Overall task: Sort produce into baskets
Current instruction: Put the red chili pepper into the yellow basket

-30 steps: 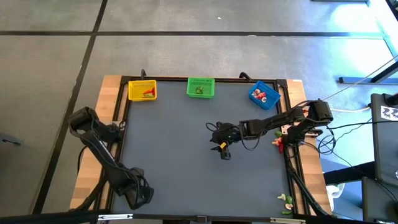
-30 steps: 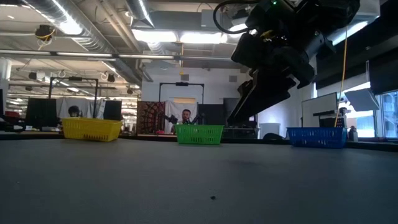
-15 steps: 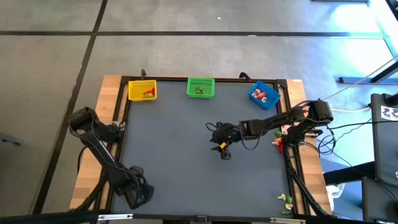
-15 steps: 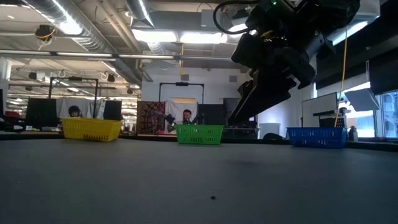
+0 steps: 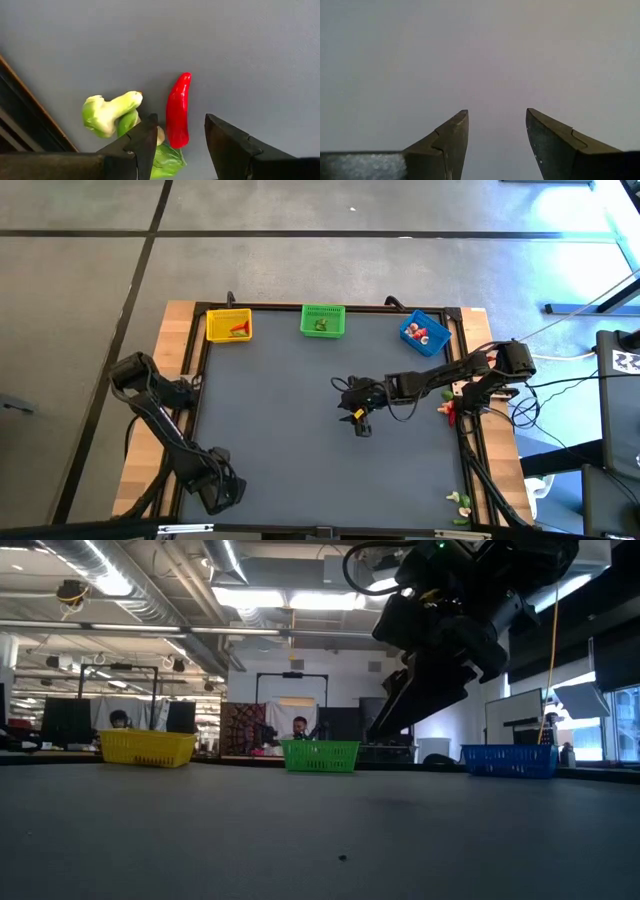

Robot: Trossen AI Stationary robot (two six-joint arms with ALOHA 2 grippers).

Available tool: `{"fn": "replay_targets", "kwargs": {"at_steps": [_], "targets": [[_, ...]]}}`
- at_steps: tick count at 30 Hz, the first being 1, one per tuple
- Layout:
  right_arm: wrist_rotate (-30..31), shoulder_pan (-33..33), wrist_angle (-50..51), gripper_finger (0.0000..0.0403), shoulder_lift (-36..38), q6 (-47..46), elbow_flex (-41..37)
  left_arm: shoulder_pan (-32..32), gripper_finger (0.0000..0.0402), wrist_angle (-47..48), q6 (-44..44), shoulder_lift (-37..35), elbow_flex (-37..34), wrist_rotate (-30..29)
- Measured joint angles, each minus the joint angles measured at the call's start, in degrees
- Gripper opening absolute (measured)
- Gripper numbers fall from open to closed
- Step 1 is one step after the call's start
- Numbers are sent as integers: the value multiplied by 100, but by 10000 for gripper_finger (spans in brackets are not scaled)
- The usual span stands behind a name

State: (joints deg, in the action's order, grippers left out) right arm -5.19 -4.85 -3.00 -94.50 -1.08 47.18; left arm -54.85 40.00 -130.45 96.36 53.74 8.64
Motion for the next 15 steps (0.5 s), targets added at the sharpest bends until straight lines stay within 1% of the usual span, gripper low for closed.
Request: {"fn": "replay_targets", "kwargs": {"at_steps": [8, 11, 15], "targets": [[0, 1, -18, 198, 0, -2, 0, -2, 154, 66, 334, 0, 1, 2], [0, -1, -16, 198, 0, -4, 0, -2, 133, 154, 570, 0, 0, 2], [0, 0, -16, 198, 0, -7, 0, -2, 89, 158, 1085, 0, 0, 4]]}}
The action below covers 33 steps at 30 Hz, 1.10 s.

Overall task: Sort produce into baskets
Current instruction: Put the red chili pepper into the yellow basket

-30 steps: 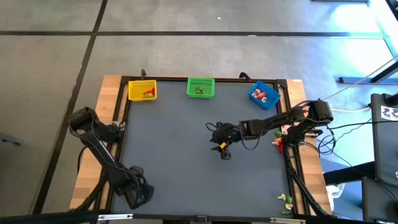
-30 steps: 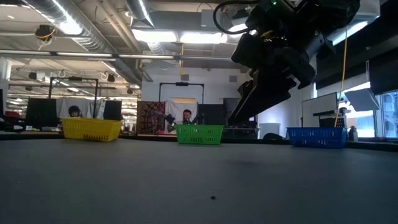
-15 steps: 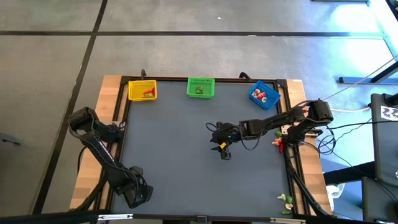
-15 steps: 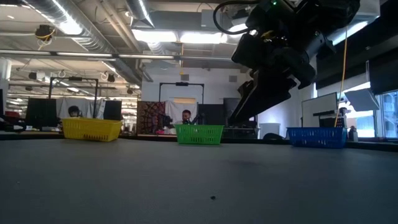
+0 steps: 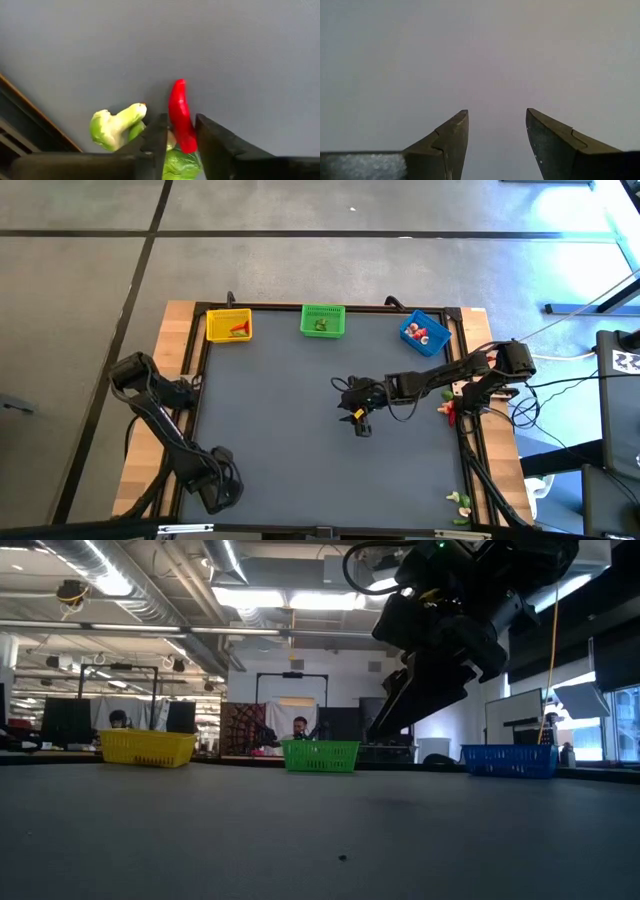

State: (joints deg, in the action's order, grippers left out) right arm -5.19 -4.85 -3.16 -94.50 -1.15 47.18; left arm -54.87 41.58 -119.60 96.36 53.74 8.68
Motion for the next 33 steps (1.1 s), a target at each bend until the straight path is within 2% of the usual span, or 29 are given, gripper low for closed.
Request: {"fn": "replay_targets", "kwargs": {"at_steps": [6, 9, 14, 19, 33], "targets": [[0, 1, 0, 198, 0, 0, 0, 13, 21, -4, 527, -6, 2, -254], [0, 1, -2, 198, 0, 0, 0, 24, 5, -1, 836, -11, 7, -409], [0, -1, -26, 198, 0, -2, 0, 224, 10, 190, 1389, -85, 1, -514], [2, -2, -24, 198, 0, -6, 0, 534, 4, 515, 1885, -481, 0, -613], [11, 1, -14, 198, 0, -4, 0, 1709, 4, 1601, 2981, -2200, 0, -2497]]}}
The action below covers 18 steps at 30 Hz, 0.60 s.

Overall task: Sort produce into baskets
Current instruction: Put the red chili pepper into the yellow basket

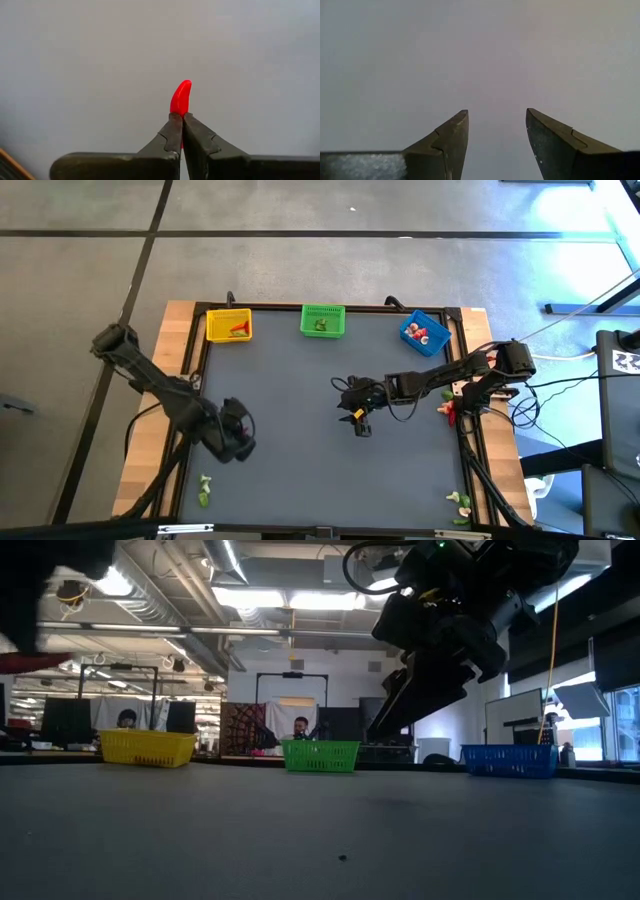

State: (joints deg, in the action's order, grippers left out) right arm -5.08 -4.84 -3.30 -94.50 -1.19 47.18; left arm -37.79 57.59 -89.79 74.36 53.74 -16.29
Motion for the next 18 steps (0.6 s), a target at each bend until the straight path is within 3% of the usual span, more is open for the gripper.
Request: {"fn": "replay_targets", "kwargs": {"at_steps": [11, 18], "targets": [[9, 0, 22, 198, 0, 2, 0, 1388, 6, 392, 1080, -722, 0, -1095], [11, -1, 36, 198, 0, 2, 0, 2449, 6, 397, 2091, -740, 0, -1393]]}}
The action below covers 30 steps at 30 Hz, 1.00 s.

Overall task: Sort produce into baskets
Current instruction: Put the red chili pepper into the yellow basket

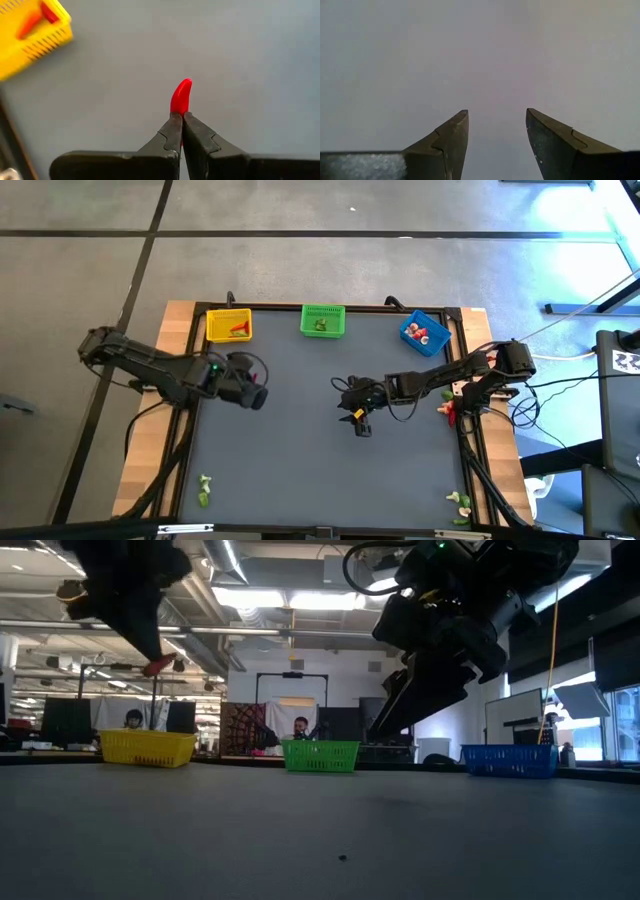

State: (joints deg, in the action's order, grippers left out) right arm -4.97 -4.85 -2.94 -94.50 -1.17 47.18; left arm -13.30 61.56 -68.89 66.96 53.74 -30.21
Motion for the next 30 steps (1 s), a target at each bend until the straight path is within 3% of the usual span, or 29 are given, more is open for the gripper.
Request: {"fn": "replay_targets", "kwargs": {"at_steps": [19, 30], "targets": [[2, -1, 21, 198, 0, 37, 0, 2772, 6, 48, 1791, 175, 0, -1052], [79, 1, 57, 198, 0, 116, 0, 4054, 6, -593, 3059, 676, 0, -1126]]}}
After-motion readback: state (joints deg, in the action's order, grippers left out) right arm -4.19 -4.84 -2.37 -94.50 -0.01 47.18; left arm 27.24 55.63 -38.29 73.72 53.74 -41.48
